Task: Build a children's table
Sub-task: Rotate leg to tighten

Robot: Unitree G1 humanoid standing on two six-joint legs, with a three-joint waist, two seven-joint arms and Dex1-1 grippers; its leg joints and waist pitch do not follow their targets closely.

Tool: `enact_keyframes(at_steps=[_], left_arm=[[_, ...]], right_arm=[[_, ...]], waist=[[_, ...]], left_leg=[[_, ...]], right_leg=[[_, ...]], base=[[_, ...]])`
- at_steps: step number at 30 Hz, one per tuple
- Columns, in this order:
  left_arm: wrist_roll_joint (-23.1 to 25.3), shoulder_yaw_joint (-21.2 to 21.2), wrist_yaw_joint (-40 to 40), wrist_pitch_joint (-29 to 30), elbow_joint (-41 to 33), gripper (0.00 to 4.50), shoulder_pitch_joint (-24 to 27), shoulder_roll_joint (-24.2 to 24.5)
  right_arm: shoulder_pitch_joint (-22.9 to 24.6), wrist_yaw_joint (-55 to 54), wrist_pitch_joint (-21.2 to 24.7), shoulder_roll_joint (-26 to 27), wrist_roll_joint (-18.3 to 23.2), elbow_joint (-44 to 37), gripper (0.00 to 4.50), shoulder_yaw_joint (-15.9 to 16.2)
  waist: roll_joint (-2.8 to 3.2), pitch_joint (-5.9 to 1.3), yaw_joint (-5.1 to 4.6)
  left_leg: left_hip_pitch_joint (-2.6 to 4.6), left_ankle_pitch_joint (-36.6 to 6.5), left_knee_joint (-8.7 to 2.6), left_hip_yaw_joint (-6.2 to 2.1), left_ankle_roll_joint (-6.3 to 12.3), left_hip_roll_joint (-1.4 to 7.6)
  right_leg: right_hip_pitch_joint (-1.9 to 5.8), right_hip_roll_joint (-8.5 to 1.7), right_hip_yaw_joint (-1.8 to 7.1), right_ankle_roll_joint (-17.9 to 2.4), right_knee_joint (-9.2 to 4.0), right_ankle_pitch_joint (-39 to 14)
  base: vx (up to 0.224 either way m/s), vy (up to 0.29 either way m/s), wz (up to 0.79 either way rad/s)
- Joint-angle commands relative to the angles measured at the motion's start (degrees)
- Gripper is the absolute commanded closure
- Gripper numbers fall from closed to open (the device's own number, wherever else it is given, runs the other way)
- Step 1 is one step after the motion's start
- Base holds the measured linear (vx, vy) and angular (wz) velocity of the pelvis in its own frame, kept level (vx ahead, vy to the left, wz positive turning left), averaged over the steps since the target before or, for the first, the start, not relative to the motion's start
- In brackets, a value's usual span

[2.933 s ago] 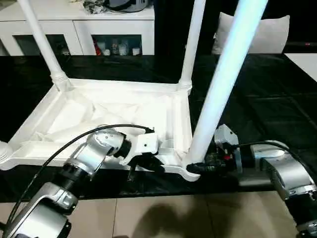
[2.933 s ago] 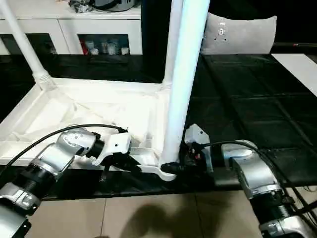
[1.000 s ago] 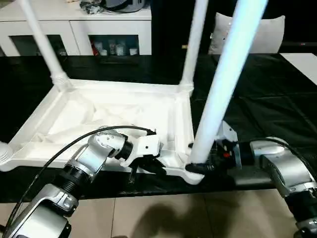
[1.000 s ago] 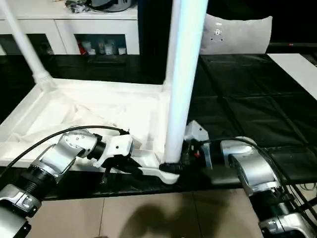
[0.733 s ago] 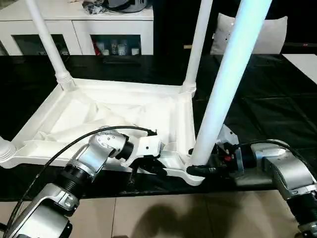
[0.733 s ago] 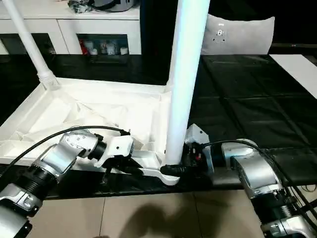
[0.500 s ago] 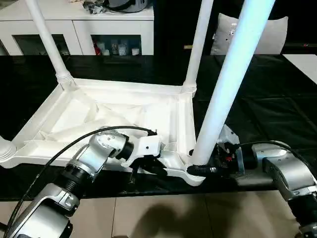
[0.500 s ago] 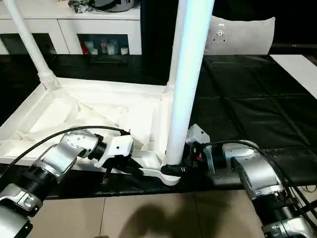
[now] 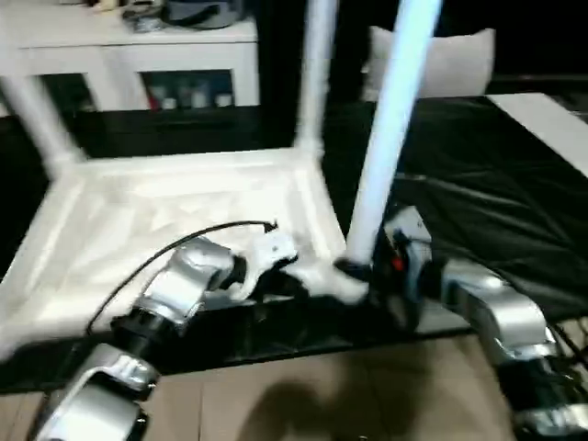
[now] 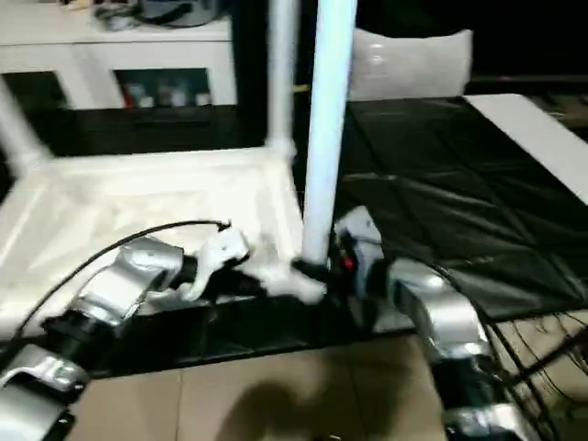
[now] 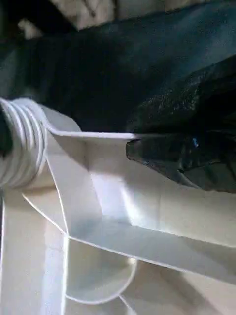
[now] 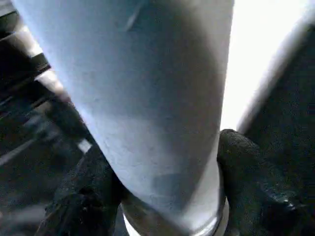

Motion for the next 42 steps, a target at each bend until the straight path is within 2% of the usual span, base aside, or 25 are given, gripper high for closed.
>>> enact_keyframes(at_steps=[1,2,3,5,6,7,8,9,11,12,13,16,18,21,22,24,25,30,32,35,37,38,39,40,42], left_arm=[[-0.89,1.39,8.62,3.27,-0.87,4.5,-1.85,-6.15],[-0.85,1.59,9.2,3.44,-0.81,4.5,-1.93,-6.41],[-0.32,3.53,15.2,4.95,-0.14,4.5,-2.82,-9.12],[-0.12,4.68,18.99,5.53,-0.38,4.5,-3.26,-11.22],[-0.12,4.81,19.36,5.75,-0.56,4.5,-3.26,-11.47],[0.0,4.91,20.11,5.78,-1.08,4.5,-3.25,-12.07],[-0.24,4.87,19.88,5.6,-1.45,4.5,-3.12,-12.29],[-0.45,4.84,19.67,5.43,-1.66,4.5,-3.03,-12.42],[-0.09,3.97,18.71,4.45,-2.12,4.5,-2.78,-12.01],[0.1,3.61,18.34,4.11,-2.26,4.5,-2.67,-11.78],[0.93,2.71,17.83,3.29,-2.77,4.5,-2.16,-11.17],[1.19,2.03,17.25,3.02,-3.12,4.5,-1.74,-10.5],[1.5,1.23,15.9,1.51,-3.02,4.5,-1.53,-9.17],[1.75,0.17,12.83,-1.38,-2.67,4.5,-1.33,-6.95],[1.88,-0.15,11.46,-2.58,-2.24,4.5,-1.29,-5.85],[2.18,-0.4,10.72,-4.37,-1.56,4.5,-1.43,-4.94],[2.15,-0.7,9.18,-5.54,-1.1,4.5,-1.47,-4.01],[1.18,-2.21,1.36,-10.23,-0.71,4.5,-1.03,-0.08],[0.27,-3.08,-2.56,-12.91,-0.93,4.5,-0.79,1.74],[-0.59,-3.68,-6.41,-14.3,-1.31,4.5,-0.62,3.21],[-0.22,-4.83,-9.92,-16.7,-0.59,4.5,-0.87,4.87],[-0.06,-5.15,-10.81,-17.24,-0.3,4.5,-1.0,5.31],[-0.06,-5.24,-11.1,-17.37,-0.24,4.5,-1.04,5.44],[-0.13,-5.75,-12.72,-18.09,0.08,4.5,-1.24,6.15],[-0.29,-6.05,-14.12,-18.72,0.45,4.5,-1.4,6.63]], right_arm=[[-3.46,-8.86,1.86,5.44,-0.83,3.91,2.01,0.66],[-3.63,-9.39,1.75,5.66,-0.96,4.18,2.01,0.55],[-5.54,-15.22,-0.06,7.89,-2.44,7.36,2.01,-0.58],[-6.48,-16.83,-3.2,9.49,-2.19,9.54,2.01,-1.45],[-6.51,-16.73,-3.36,9.74,-2.05,9.58,1.66,-1.62],[-6.65,-17.65,-3.57,10.51,-2.06,9.67,1.45,-2.25],[-6.62,-17.44,-3.58,10.68,-1.98,9.51,1.28,-2.26],[-6.6,-17.19,-3.63,10.77,-1.88,9.42,1.28,-2.21],[-6.34,-16.4,-3.75,10.85,-1.99,8.72,1.25,-2.0],[-6.25,-16.25,-3.82,10.81,-2.15,8.52,1.12,-1.87],[-6.01,-15.53,-5.17,10.55,-2.52,8.53,0.97,-1.68],[-5.77,-14.92,-6.78,9.79,-2.6,8.8,0.75,-1.56],[-4.96,-12.06,-8.44,8.09,-1.92,7.67,0.53,-1.64],[-3.7,-7.1,-9.44,5.21,-0.4,5.36,0.34,-2.11],[-2.93,-3.76,-10.03,3.22,0.09,4.09,0.21,-1.68],[-2.22,-0.66,-10.79,1.28,0.01,3.04,0.09,-0.78],[-1.63,2.04,-10.91,-0.63,0.12,2.16,0.09,-0.17],[-0.13,11.04,-11.28,-6.83,1.33,-0.32,0.09,0.74],[0.03,14.53,-11.66,-8.81,2.37,-0.49,0.09,0.62],[0.19,18.43,-11.83,-10.58,3.69,-0.7,0.09,0.72],[0.3,22.61,-11.72,-12.68,4.53,-0.76,0.24,1.72],[0.3,23.66,-11.19,-13.16,4.72,-0.78,0.24,2.1],[0.3,23.99,-11.01,-13.28,4.82,-0.82,0.45,2.19],[0.36,25.74,-10.22,-13.85,5.46,-1.14,0.45,2.64],[0.42,27.04,-9.64,-14.21,6.2,-1.41,0.61,2.92]], waist=[[-0.12,-3.08,-0.07],[-0.11,-3.06,-0.4],[-0.19,-3.19,-0.47],[-0.36,-3.44,-0.47],[-0.36,-3.44,-0.47],[-0.5,-3.65,-0.29],[-0.54,-3.7,-0.21],[-0.43,-4.01,0.07],[-0.38,-4.14,0.43],[-0.37,-4.13,0.56],[-0.67,-4.1,0.8],[-0.43,-3.96,1.05],[-0.09,-3.76,1.19],[-0.34,-3.61,1.37],[-0.11,-3.61,1.44],[-0.26,-3.72,1.66],[-0.12,-3.69,1.65],[-0.18,-3.74,2.5],[-0.36,-3.7,2.74],[-0.2,-3.67,3.49],[-0.53,-3.72,3.88],[-0.52,-3.7,4.0],[-0.46,-3.7,4.12],[-0.71,-3.67,4.3],[-0.62,-3.67,4.63]], left_leg=[[-1.18,-10.45,-3.95,-0.15,2.46,0.54],[-1.26,-10.29,-3.98,-0.18,2.35,0.62],[-1.12,-9.7,-3.82,-0.08,2.16,0.51],[-1.52,-7.19,-3.91,-0.09,3.24,0.5],[-1.52,-7.19,-3.91,-0.09,3.24,0.5],[-1.57,-4.28,-3.89,-0.04,4.61,0.8],[-1.65,-3.05,-3.84,0.0,5.07,0.77],[-1.93,0.16,-3.66,-0.13,6.15,0.84],[-1.89,3.91,-3.38,-0.03,8.13,0.81],[-1.86,4.55,-3.3,0.03,8.6,0.78],[-2.11,5.56,-3.11,0.14,9.44,0.54],[-1.81,3.92,-3.24,0.34,9.57,0.72],[-1.69,1.52,-3.43,0.39,8.65,0.77],[-1.67,-0.84,-3.6,0.41,7.91,0.73],[-1.59,-0.8,-3.63,0.32,7.87,0.93],[-1.65,-0.55,-3.53,0.35,7.93,0.93],[-1.65,-0.08,-3.58,0.34,8.01,1.0],[-1.52,-0.15,-3.49,0.34,8.51,1.09],[-1.34,-0.55,-3.54,0.4,8.35,1.25],[-1.1,-0.89,-3.61,0.48,8.04,1.41],[-1.18,-0.39,-3.59,0.47,7.85,1.5],[-1.22,-0.37,-3.61,0.43,7.88,1.48],[-1.19,-0.42,-3.59,0.5,7.77,1.55],[-1.17,-0.65,-3.6,0.59,7.6,1.51],[-1.28,-0.65,-3.62,0.56,7.31,1.46]], right_leg=[[3.69,-3.0,2.02,0.5,-6.01,-30.48],[3.56,-2.98,2.03,-0.09,-5.9,-29.77],[3.43,-3.0,2.06,-0.65,-5.88,-29.17],[3.74,-3.18,2.53,-2.26,-5.25,-25.86],[3.74,-3.18,2.53,-2.26,-5.25,-25.86],[3.76,-3.1,3.17,-4.18,-4.36,-20.84],[3.83,-3.06,3.32,-4.88,-4.03,-19.18],[4.17,-3.15,3.55,-6.42,-3.08,-14.66],[4.12,-3.11,3.82,-8.48,-2.19,-9.03],[4.07,-3.13,3.9,-8.96,-2.05,-8.07],[4.18,-3.05,4.07,-9.57,-1.66,-6.87],[3.99,-3.14,4.1,-9.49,-1.91,-9.31],[3.99,-3.1,4.02,-8.56,-2.39,-12.64],[4.1,-2.96,4.05,-6.86,-2.88,-15.25],[4.0,-2.97,4.08,-7.11,-2.78,-14.45],[4.11,-2.98,4.17,-7.25,-2.51,-13.33],[4.0,-2.99,4.2,-7.78,-2.37,-12.55],[3.95,-3.04,4.28,-8.24,-2.22,-12.08],[3.82,-3.11,4.34,-8.46,-2.29,-12.56],[3.64,-3.14,4.41,-8.44,-2.27,-13.4],[3.72,-3.17,4.45,-8.39,-2.04,-12.83],[3.73,-3.21,4.4,-8.41,-2.0,-12.93],[3.67,-3.23,4.46,-8.24,-2.06,-13.18],[3.68,-3.22,4.42,-7.95,-2.19,-13.95],[3.75,-3.28,4.41,-7.46,-2.23,-14.83]], base=[[0.0,0.0,0.0],[0.0,0.0,0.0],[0.0,0.0,0.0],[0.0,0.0,0.0],[0.0,0.0,0.0],[0.052,-0.003,0.06],[0.066,-0.009,0.04],[0.066,-0.009,0.04],[0.03,-0.007,0.0],[0.0,0.0,0.0],[0.0,0.0,0.0],[0.0,0.0,0.0],[0.0,0.0,0.0],[0.0,0.0,0.0],[0.0,0.0,0.0],[0.0,0.0,0.0],[0.0,0.0,0.0],[0.0,0.0,0.0],[0.0,0.0,0.0],[0.0,0.0,0.0],[0.0,0.0,0.0],[0.0,0.0,0.0],[0.0,0.0,0.0],[0.0,0.0,0.0],[0.0,0.0,0.0]])
